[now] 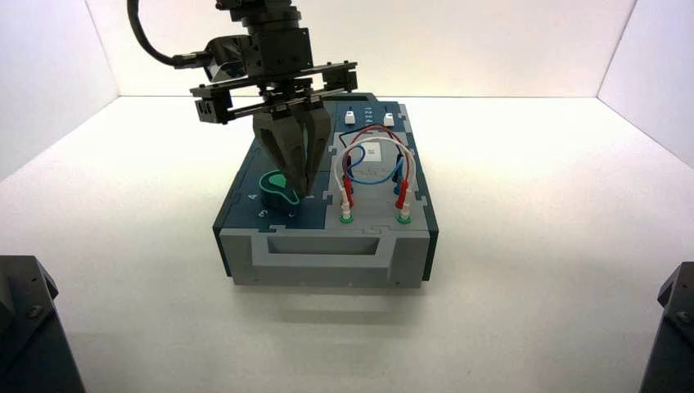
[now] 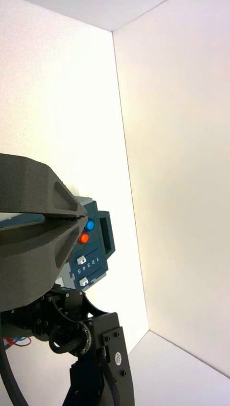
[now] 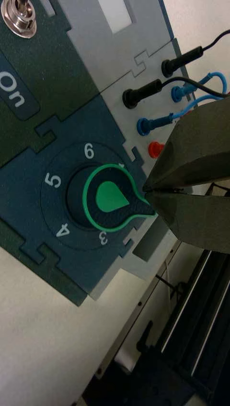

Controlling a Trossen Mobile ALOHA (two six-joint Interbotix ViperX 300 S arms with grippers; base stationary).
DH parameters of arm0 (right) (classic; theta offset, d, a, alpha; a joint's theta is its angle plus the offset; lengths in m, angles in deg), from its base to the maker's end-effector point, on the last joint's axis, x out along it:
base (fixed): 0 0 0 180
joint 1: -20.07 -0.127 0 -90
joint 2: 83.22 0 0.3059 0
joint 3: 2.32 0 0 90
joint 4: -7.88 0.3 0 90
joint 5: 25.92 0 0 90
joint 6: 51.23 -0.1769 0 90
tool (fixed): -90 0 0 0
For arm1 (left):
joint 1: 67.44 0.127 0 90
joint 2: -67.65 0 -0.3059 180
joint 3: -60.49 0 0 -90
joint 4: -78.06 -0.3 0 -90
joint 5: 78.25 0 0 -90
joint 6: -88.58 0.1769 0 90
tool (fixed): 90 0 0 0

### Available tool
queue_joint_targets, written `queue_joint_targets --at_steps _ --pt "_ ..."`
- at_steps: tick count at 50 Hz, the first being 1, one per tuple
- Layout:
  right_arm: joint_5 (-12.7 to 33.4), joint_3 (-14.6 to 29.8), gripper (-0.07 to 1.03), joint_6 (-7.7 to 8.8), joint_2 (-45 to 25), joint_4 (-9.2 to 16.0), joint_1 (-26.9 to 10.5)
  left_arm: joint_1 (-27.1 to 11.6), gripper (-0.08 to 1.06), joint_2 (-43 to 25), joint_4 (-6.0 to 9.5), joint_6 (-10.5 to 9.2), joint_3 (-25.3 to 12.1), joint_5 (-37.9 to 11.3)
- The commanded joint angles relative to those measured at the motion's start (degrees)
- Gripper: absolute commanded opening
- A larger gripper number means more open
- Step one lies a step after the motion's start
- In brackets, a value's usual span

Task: Turn the knob to position 2.

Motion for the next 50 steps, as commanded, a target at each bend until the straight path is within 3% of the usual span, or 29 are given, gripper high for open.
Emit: queue_joint_targets --at_steps 1,27,39,50 --pt "0.09 0.26 -0.02 -0.26 1.58 -0.35 -0.18 0.09 -0.03 -0.26 0.09 0.26 -1.32 0.26" --pt "0.18 0.26 -0.02 -0.62 3.25 -3.34 1.76 0.09 -0.03 -0.26 0.09 0.44 -1.32 0.18" --pt "-1.05 2.55 -0.02 -1.05 7.47 -8.70 4.92 0.09 -0.03 -0.44 0.09 0.44 -1.23 0.09" --pt "-9.67 2.55 -0.02 -2.46 14.94 -14.24 5.71 0.09 -0.03 -2.11 0.00 0.44 -1.14 0.18"
